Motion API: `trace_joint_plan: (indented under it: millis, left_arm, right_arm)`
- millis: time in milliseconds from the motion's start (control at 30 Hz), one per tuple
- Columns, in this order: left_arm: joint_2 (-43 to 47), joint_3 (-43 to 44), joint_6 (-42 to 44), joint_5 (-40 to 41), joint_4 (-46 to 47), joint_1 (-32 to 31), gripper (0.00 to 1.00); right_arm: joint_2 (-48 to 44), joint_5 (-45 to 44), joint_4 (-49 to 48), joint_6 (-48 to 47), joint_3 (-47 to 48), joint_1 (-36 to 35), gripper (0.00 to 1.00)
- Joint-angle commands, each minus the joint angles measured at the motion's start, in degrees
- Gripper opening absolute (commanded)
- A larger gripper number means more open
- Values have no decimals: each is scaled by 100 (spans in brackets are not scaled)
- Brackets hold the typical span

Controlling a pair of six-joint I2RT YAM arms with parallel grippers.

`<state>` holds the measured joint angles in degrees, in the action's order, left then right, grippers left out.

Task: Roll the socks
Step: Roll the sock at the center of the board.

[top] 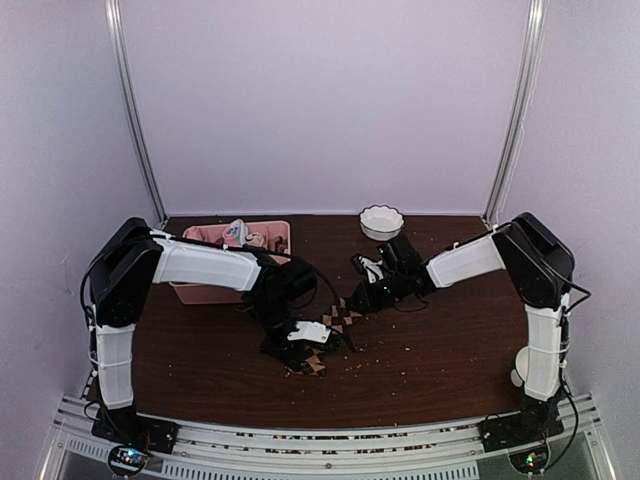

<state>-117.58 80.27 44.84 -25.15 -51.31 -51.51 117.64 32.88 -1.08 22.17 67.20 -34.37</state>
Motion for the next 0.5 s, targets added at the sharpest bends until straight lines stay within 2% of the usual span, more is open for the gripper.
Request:
trace_joint_plan:
  millis: [0, 200, 467]
  left_arm:
    - [-368, -63, 210, 66, -646, -168, 0]
    - [-550, 187, 159, -100, -768, -202, 0]
    - [-687, 214, -316, -327, -872, -62, 0]
  right_arm:
    - [300, -558, 725, -325, 98, 79, 0]
    - [57, -447, 123, -128, -322, -157, 2]
    - [-644, -1334, -672, 19, -1398, -104, 1]
